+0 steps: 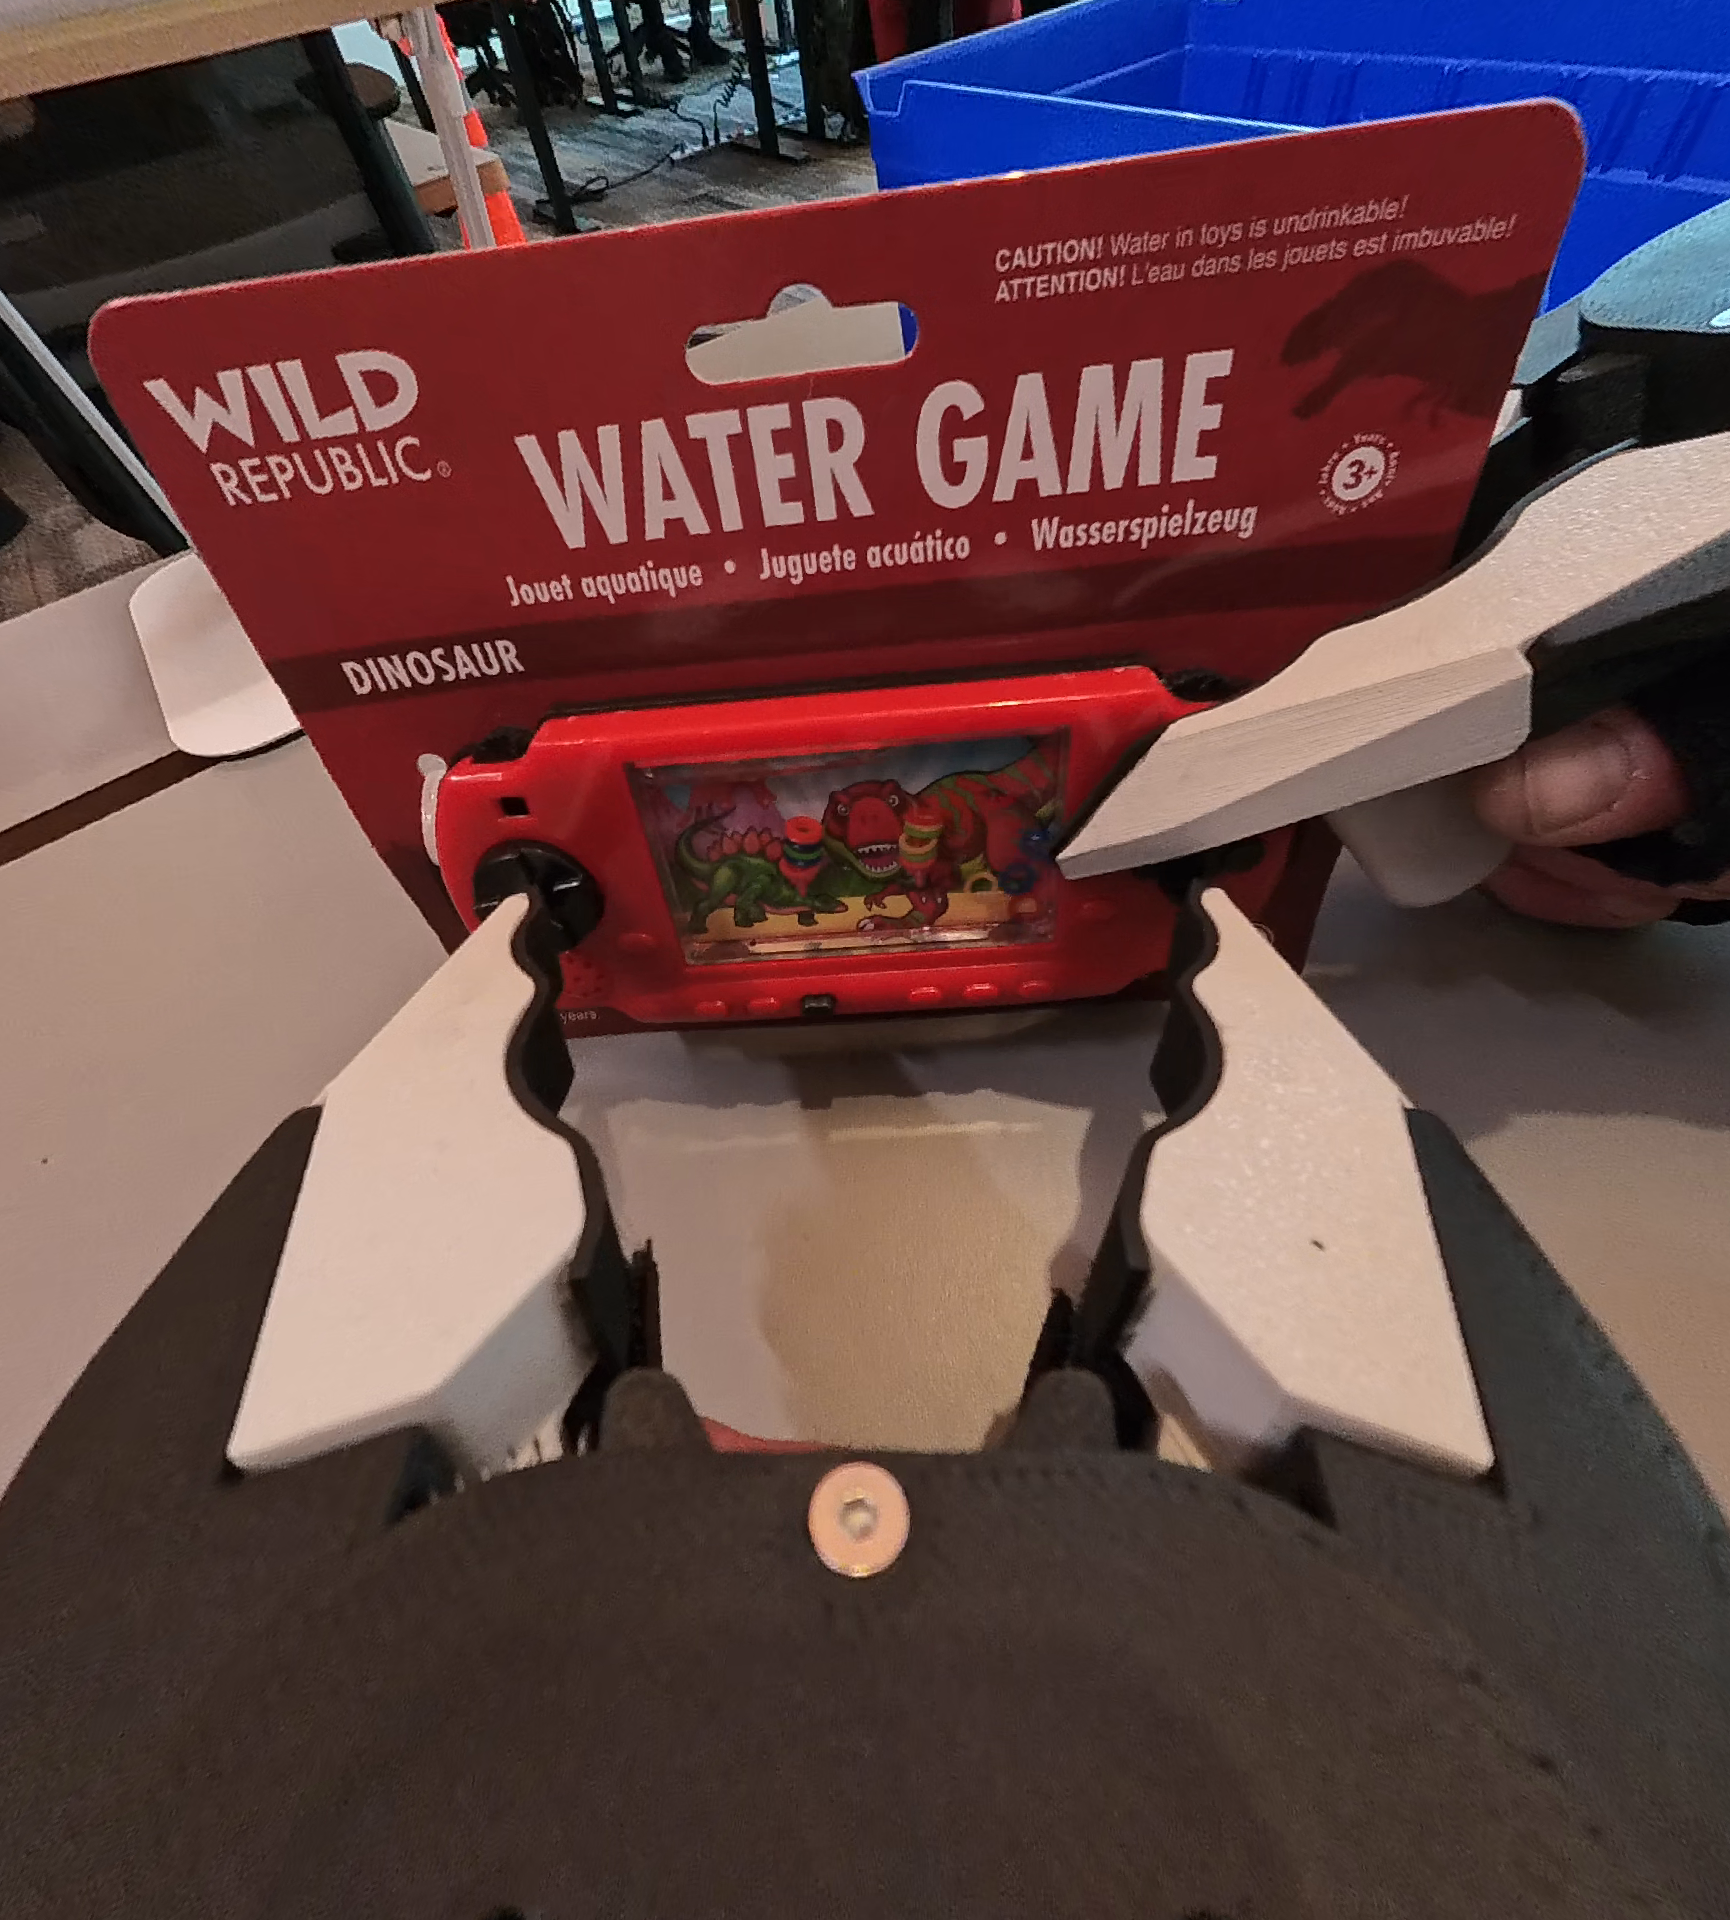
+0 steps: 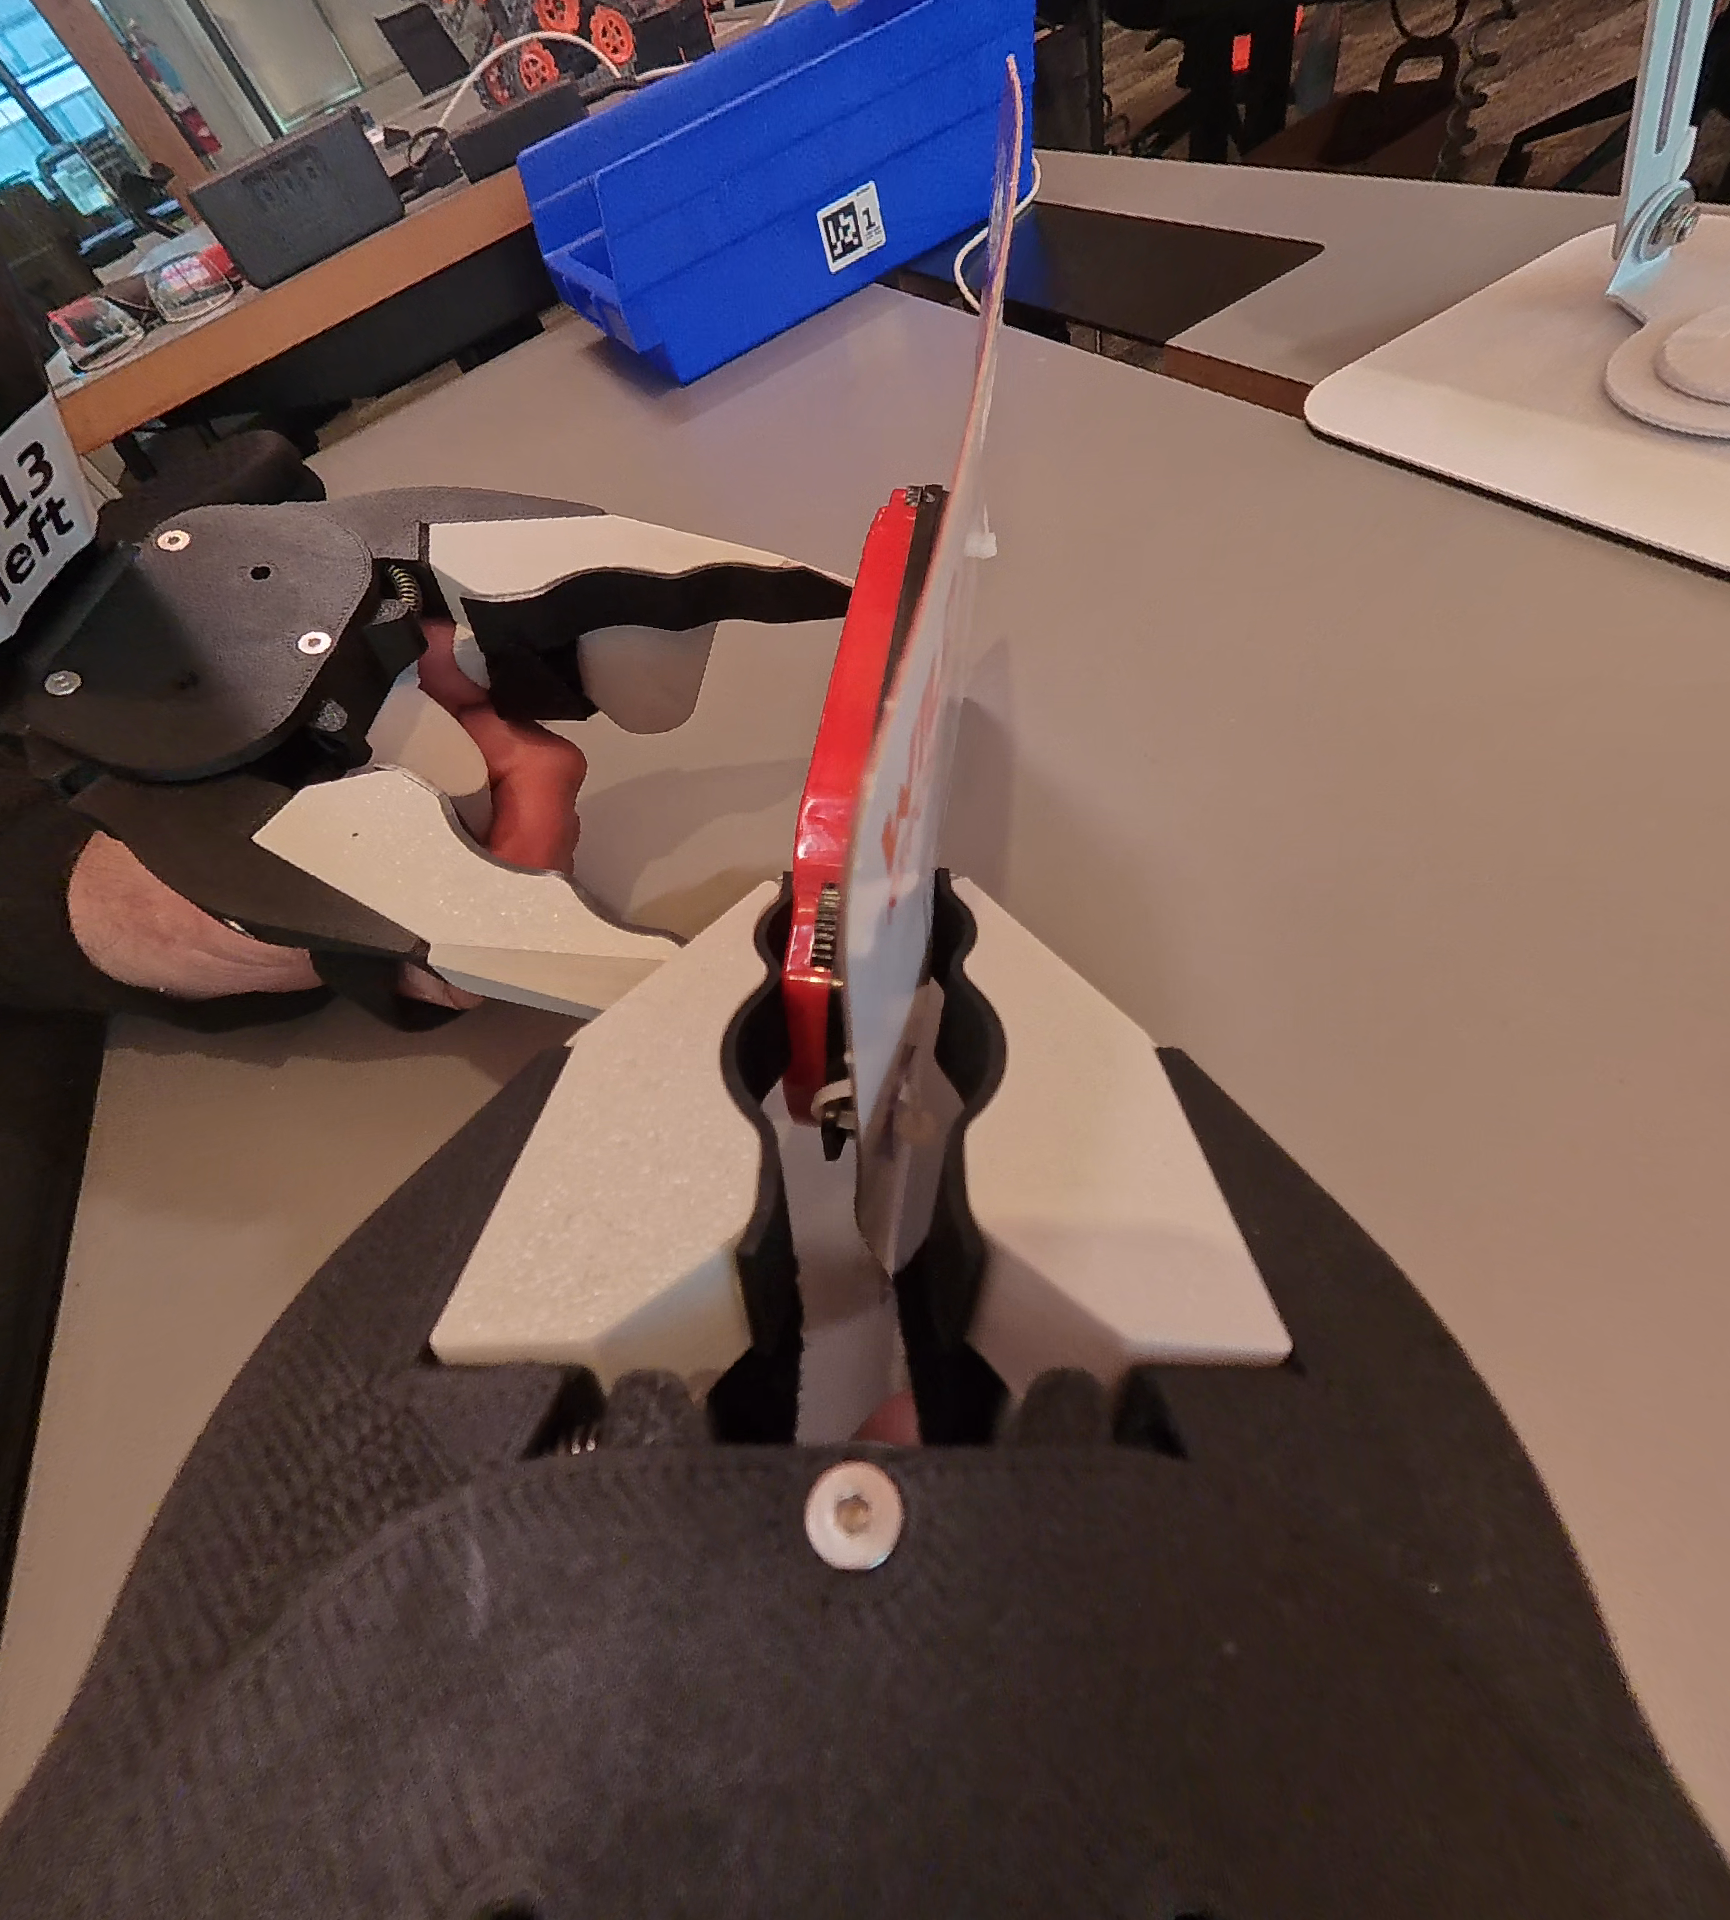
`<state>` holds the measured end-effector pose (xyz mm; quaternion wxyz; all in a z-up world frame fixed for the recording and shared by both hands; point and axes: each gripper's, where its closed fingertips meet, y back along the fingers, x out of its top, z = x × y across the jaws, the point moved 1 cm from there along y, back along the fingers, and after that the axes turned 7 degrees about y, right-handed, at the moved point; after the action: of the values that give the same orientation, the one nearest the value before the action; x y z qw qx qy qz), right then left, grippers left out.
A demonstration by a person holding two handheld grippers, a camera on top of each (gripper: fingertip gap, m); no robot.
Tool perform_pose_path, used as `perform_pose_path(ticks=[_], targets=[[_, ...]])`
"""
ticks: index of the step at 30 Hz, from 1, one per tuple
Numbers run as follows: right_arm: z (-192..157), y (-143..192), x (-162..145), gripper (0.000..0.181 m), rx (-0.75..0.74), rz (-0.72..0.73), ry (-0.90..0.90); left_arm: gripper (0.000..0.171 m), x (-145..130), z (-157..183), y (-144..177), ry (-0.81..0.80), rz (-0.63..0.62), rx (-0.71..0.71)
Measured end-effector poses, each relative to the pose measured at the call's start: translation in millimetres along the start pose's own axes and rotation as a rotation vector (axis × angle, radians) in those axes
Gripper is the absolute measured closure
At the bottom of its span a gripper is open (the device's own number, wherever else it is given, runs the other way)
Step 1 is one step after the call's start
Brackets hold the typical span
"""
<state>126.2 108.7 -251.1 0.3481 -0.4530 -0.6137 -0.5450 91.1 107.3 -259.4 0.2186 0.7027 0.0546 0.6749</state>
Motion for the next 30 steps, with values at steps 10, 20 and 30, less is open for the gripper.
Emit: perform_pose_path(ticks=[10, 20, 30], targets=[[0.1, -0.2, 0.8, 0.159, 0.003, 0.012, -0.003, 0.057, 0.5, -0.2, 1.1, 0.006, 0.005, -0.007], [-0.1, -0.2, 1.2, 0.159, 0.011, 0.019, -0.007, 0.055, 0.9, -0.6, 2.6, 0.008, 0.010, -0.009], [-0.2, -0.1, 1.3, 0.159, 0.011, 0.020, -0.006, 0.056, -1.2, -1.1, 4.9, -0.002, 0.003, -0.014]])
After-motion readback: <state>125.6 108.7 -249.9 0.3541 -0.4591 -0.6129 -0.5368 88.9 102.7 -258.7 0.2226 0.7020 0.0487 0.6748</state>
